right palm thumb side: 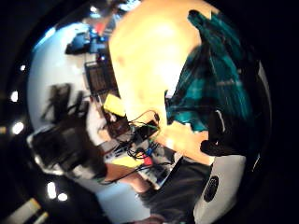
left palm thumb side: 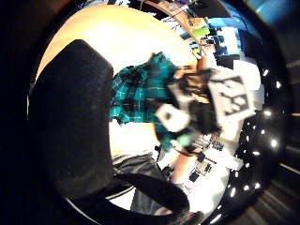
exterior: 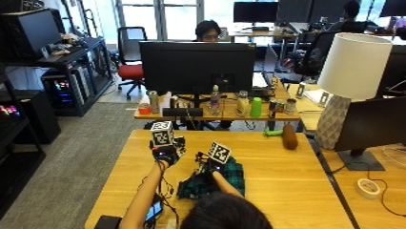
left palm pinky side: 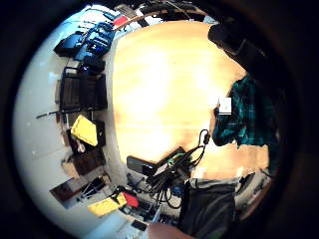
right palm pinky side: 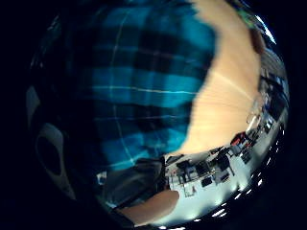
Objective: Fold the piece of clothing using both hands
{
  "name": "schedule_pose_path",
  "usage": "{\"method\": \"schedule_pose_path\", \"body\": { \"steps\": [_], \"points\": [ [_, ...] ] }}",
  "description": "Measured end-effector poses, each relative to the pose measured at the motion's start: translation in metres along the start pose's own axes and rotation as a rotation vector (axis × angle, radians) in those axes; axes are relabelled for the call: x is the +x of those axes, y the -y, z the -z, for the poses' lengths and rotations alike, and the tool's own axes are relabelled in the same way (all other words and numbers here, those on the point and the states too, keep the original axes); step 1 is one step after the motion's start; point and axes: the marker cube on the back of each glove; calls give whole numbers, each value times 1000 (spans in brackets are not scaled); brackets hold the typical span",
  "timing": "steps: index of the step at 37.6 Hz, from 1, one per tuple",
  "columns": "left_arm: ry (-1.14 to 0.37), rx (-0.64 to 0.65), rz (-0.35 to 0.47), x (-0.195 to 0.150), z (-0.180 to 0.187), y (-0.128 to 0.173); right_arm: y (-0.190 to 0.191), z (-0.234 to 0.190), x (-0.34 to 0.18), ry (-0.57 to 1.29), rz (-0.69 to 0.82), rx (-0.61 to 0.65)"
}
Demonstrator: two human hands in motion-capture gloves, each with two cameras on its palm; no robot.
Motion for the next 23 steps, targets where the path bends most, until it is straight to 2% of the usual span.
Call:
{"method": "schedule_pose_path", "body": {
  "steps": [2, 4, 9, 13, 17, 23],
  "points": [
    [1, 97, -61, -7, 4, 7, 4, -16, -5, 78, -41, -97],
    [4, 137, -79, -14, 6, 9, 7, -16, -10, 145, -9, -76],
    [1, 141, -36, -22, 8, 8, 5, 30, -15, 171, 189, 236],
    [11, 121, -33, -17, 7, 5, -11, 112, -4, 133, 312, 468],
    [50, 127, -41, -6, 12, -6, -50, 168, 10, 119, 327, 574],
    [77, 124, -65, 11, 16, -7, -98, 204, 30, 84, 307, 702]
  ]
}}
